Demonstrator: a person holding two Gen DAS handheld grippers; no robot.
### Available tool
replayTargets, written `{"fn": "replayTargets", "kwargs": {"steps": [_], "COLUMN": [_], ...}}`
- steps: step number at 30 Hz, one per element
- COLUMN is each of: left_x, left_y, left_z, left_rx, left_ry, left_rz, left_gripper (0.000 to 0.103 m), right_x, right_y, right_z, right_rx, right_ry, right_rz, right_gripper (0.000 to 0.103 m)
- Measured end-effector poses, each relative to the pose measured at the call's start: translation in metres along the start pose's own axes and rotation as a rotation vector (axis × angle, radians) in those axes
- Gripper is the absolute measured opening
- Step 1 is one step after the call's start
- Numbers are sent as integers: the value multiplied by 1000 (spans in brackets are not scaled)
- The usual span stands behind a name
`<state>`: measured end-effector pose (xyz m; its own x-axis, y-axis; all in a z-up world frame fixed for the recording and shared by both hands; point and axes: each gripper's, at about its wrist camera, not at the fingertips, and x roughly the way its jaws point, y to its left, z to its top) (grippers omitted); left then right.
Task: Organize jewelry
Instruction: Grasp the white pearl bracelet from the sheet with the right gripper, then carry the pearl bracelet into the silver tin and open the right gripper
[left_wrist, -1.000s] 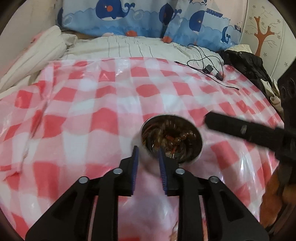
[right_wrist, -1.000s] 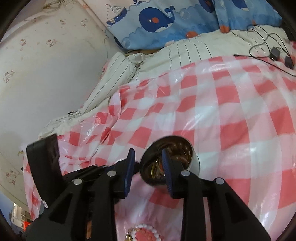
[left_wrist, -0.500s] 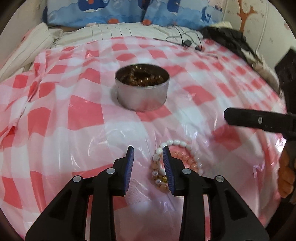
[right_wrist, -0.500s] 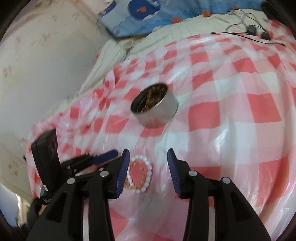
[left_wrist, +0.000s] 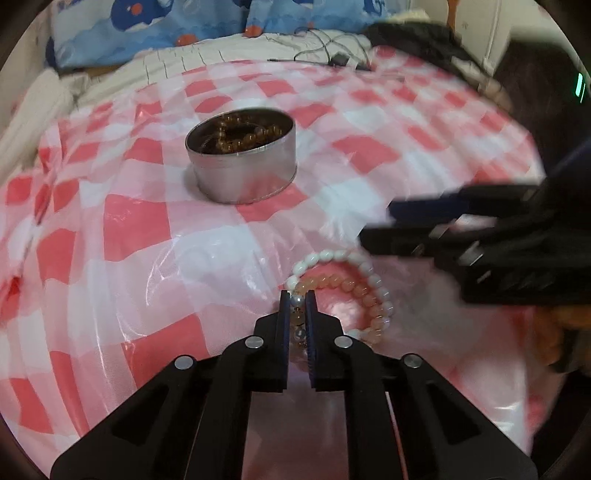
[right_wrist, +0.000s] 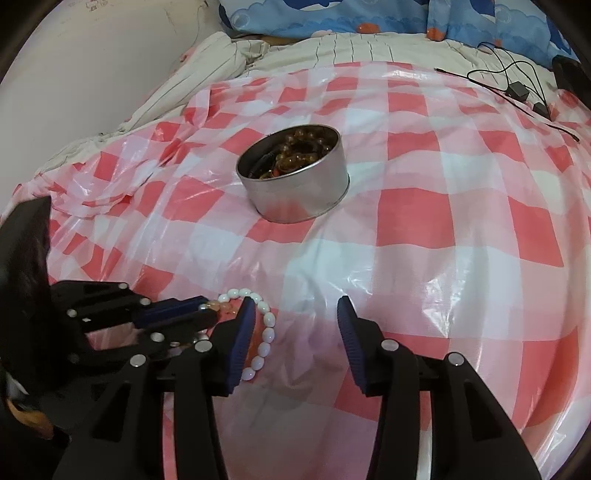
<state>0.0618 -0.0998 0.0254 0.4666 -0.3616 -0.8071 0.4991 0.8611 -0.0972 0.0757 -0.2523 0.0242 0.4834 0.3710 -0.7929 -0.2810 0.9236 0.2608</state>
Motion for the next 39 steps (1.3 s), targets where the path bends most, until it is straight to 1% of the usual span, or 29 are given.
{"fn": "replayTargets", "kwargs": {"steps": [1, 3, 4, 8, 11, 12, 13, 14, 15, 16, 18, 19, 21, 23, 25, 27, 30, 33, 37, 39], "left_x": [-4, -20, -26, -42, -48, -47, -46, -45, -44, -43, -43, -43, -43, -41, -39, -38, -40, -45, -53, -56], "left_y": [3, 16, 23, 48, 59, 60, 60, 60, 58, 57, 57, 58, 57, 57, 57, 56, 54, 54, 51, 50], "left_z": [2, 7, 9, 14, 15, 16, 16, 17, 17, 18, 18, 18, 18, 18, 18, 19, 19, 24, 41, 54], "left_rx": [-14, -77, -101, -184, -225, -228, -226, -222, -215, -210, -208, -209, -213, -215, -215, -211, -206, -213, -206, -200], "left_ry": [-12, -64, -85, -145, -163, -162, -157, -154, -150, -148, -148, -149, -148, -146, -145, -146, -160, -179, -204, -220], "left_rz": [-17, -66, -72, -35, -20, -18, -16, -15, -11, -9, -9, -8, -5, -2, 0, 3, 2, -20, -37, -42], "left_gripper": [7, 7, 7, 7, 7, 7, 7, 7, 7, 7, 7, 7, 7, 7, 7, 7, 7, 7, 7, 7], "right_x": [2, 7, 10, 17, 23, 25, 28, 29, 30, 29, 24, 17, 5, -7, -16, -23, -30, -38, -47, -44], "right_y": [1, 6, 9, 26, 44, 49, 56, 64, 66, 64, 45, 28, 7, -12, -28, -36, -38, -41, -37, -41], "right_z": [0, -1, -1, -5, -11, -13, -16, -19, -19, -18, -10, -4, 1, 4, 6, 7, 8, 15, 30, 40], "right_rx": [-9, -35, -54, -149, -248, -281, -329, -382, -389, -362, -214, -101, 37, 139, 219, 258, 271, 282, 278, 286], "right_ry": [5, 16, 23, 22, 25, 28, 31, 34, 43, 54, 70, 60, 19, -31, -81, -118, -148, -184, -241, -252], "right_rz": [-9, -43, -68, -138, -178, -191, -215, -229, -209, -174, -14, 106, 251, 356, 441, 487, 486, 507, 546, 553], "right_gripper": [46, 46, 46, 46, 47, 46, 36, 22, 15, 8, 8, 8, 8, 8, 8, 8, 8, 8, 8, 8]}}
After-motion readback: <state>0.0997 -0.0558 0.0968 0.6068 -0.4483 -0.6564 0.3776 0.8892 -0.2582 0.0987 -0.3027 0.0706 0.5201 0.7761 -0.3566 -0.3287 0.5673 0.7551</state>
